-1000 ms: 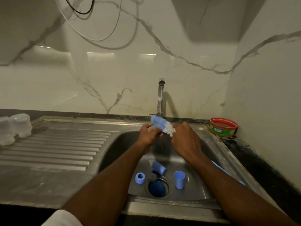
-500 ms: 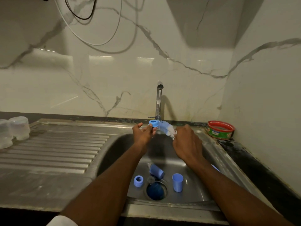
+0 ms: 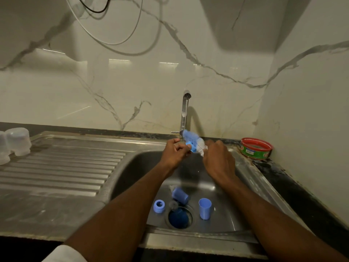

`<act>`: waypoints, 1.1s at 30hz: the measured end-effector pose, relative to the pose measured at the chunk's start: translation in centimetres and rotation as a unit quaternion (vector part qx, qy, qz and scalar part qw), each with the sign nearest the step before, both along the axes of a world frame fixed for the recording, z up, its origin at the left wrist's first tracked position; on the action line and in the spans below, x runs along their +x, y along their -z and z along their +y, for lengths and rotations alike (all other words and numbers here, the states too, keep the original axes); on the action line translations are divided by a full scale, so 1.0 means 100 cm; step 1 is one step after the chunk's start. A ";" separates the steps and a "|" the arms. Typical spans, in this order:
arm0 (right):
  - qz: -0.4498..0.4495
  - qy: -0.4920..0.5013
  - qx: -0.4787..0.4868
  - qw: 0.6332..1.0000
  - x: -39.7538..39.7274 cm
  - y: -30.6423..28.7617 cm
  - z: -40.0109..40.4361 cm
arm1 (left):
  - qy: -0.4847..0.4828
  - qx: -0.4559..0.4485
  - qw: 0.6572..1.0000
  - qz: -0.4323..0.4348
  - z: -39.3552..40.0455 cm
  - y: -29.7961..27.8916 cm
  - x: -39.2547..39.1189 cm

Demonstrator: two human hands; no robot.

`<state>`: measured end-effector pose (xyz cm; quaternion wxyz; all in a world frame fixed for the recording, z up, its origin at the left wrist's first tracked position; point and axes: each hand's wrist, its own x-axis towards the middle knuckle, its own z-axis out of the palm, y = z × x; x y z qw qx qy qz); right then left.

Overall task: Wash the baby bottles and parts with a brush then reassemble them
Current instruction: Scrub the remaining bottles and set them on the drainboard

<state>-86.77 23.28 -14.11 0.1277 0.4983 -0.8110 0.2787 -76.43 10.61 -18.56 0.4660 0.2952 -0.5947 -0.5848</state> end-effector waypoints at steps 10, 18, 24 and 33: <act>0.006 -0.072 0.019 0.997 0.011 0.003 0.001 | -0.035 -0.021 0.998 -0.056 -0.007 0.016 -0.001; -0.017 -0.058 0.024 0.998 0.001 0.003 0.003 | -0.117 0.015 0.993 -0.015 -0.011 0.008 0.006; 0.008 -0.069 0.027 0.997 0.001 0.007 -0.002 | -0.023 -0.029 0.997 -0.070 -0.001 0.013 0.012; -0.033 -0.038 0.048 0.998 -0.006 0.005 0.001 | -0.121 0.020 0.992 -0.006 -0.008 0.012 0.004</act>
